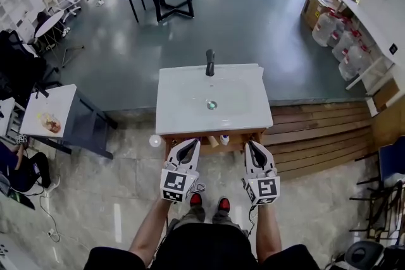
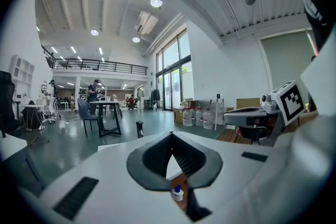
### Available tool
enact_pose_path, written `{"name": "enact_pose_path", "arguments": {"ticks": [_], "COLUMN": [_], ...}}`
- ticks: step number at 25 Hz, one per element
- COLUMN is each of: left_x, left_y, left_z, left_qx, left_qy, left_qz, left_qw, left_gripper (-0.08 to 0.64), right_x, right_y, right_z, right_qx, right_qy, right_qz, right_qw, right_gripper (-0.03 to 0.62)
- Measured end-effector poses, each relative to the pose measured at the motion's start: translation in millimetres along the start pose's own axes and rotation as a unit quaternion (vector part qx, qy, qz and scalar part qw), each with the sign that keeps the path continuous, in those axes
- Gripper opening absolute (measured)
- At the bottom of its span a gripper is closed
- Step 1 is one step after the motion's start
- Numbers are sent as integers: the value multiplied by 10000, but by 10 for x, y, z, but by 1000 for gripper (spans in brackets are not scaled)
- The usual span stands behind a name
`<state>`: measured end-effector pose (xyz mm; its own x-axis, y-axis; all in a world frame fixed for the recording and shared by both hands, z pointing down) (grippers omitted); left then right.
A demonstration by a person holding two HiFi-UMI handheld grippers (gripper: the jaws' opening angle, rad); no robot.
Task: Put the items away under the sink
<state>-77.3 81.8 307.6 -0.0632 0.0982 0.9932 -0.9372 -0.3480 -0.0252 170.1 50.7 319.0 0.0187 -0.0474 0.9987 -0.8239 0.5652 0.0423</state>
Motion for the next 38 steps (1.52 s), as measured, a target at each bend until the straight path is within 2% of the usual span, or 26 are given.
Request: {"name": "enact_pose_path", "arguments": {"ticks": [11, 38], "left_x": [-102, -25], "left_y": [44, 45], "left_z": [-122, -158], "left_qx": [-127, -159], "left_qy": [-133, 15], "left_qz": [-23, -26], "left_qw": [9998, 9999], "left_gripper": [8, 8], "right_x": [-103, -10], "right_y": [52, 96], "right_z": [-128, -139], "right_qx": [-6, 32], "right_qy": [-67, 46], "right_qz": [-107, -20], "right_qw": [9999, 10000], "right_gripper": [38, 38]}}
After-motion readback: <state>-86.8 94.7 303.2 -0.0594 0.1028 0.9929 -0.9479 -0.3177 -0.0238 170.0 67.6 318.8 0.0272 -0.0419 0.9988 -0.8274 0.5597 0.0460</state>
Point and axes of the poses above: the fingertips, and each gripper's own axes: z forward along the fingers, y to its left, x out of its underside, the point moved 9 cm from there along -z, backward along the fingers, and after that the axes turned 5 degrees about -y, right-handed, at the moved point
